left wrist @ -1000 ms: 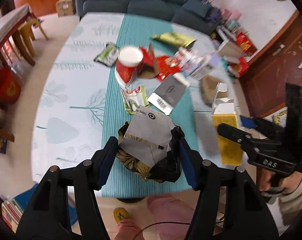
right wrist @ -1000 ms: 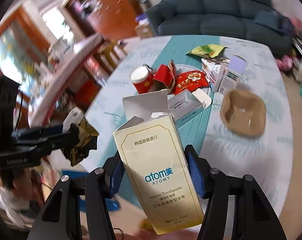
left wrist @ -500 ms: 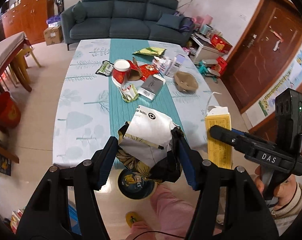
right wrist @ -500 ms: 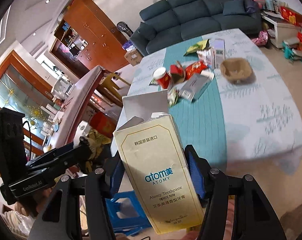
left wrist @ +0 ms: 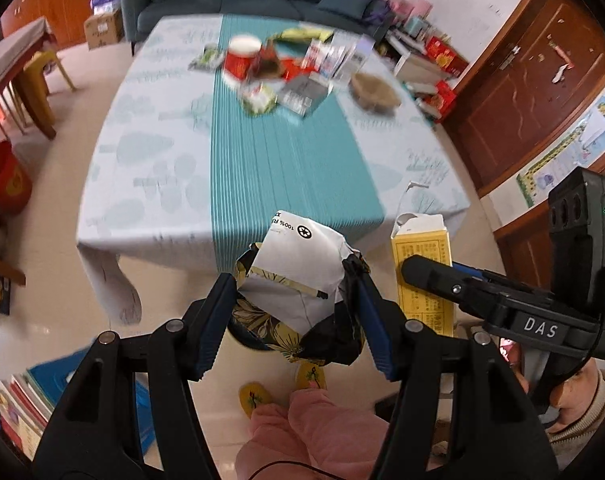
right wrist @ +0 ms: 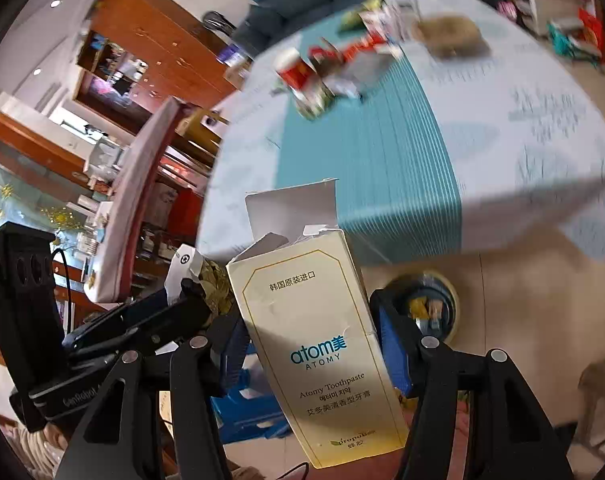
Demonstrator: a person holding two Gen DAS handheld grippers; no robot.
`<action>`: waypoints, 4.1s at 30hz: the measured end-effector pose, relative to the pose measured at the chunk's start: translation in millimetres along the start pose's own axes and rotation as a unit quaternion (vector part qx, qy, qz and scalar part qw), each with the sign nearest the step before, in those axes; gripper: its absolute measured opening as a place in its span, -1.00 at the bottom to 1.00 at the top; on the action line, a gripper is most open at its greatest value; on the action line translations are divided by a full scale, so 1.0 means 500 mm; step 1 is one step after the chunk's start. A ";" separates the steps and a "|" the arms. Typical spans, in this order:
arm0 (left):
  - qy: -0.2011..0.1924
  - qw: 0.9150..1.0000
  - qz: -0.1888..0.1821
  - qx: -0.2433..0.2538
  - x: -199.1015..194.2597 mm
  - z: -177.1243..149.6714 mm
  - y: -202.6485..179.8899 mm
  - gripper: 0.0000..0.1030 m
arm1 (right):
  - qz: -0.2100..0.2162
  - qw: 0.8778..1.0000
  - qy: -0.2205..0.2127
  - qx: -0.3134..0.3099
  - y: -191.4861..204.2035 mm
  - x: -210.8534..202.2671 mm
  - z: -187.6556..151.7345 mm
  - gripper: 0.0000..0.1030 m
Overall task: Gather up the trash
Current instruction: 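Carry the wrappers in the left tool and toothpaste box in the right tool to the bin, then open both tools over the black bin to drop the wrappers and box, then move both tools back toward the table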
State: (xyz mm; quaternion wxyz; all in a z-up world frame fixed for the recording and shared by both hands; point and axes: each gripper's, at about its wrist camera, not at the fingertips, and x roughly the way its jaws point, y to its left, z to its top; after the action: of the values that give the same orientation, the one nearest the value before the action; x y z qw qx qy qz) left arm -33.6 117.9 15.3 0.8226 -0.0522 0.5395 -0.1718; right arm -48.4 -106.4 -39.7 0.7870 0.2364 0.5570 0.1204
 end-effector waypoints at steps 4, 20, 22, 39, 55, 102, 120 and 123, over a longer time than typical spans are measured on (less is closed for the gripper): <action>0.029 0.999 0.011 -0.011 0.088 -0.047 0.004 0.12 | -0.009 0.999 0.039 0.021 -0.065 0.092 -0.049 0.13; 0.075 0.992 0.066 -0.072 0.537 -0.221 0.097 0.15 | -0.030 0.987 0.092 0.125 -0.355 0.504 -0.185 0.17; 0.080 0.991 0.069 -0.079 0.586 -0.233 0.112 0.16 | -0.034 0.986 0.094 0.130 -0.383 0.548 -0.195 0.17; 0.125 0.983 0.091 -0.099 0.800 -0.274 0.198 0.79 | -0.074 0.983 0.119 0.119 -0.490 0.708 -0.181 0.76; 0.083 0.985 0.090 -0.121 0.633 -0.235 0.186 0.79 | -0.091 0.988 0.116 0.052 -0.358 0.525 -0.165 0.77; -0.095 0.973 0.192 -0.081 -0.197 0.072 -0.136 0.20 | 0.013 0.972 -0.093 -0.217 0.176 -0.274 0.121 0.77; -0.049 0.987 0.143 -0.054 -0.061 0.263 0.044 0.20 | -0.022 0.982 -0.035 -0.186 0.205 0.027 0.428 0.76; -0.035 0.992 0.122 -0.028 -0.008 0.336 0.109 0.20 | -0.025 0.989 -0.012 -0.142 0.196 0.112 0.498 0.76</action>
State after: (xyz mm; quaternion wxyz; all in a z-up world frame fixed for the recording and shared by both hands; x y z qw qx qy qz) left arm 129.5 153.3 73.5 0.8540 -0.0153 0.5173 -0.0531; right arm 210.9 -55.9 30.6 0.8221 0.1093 0.5305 0.1755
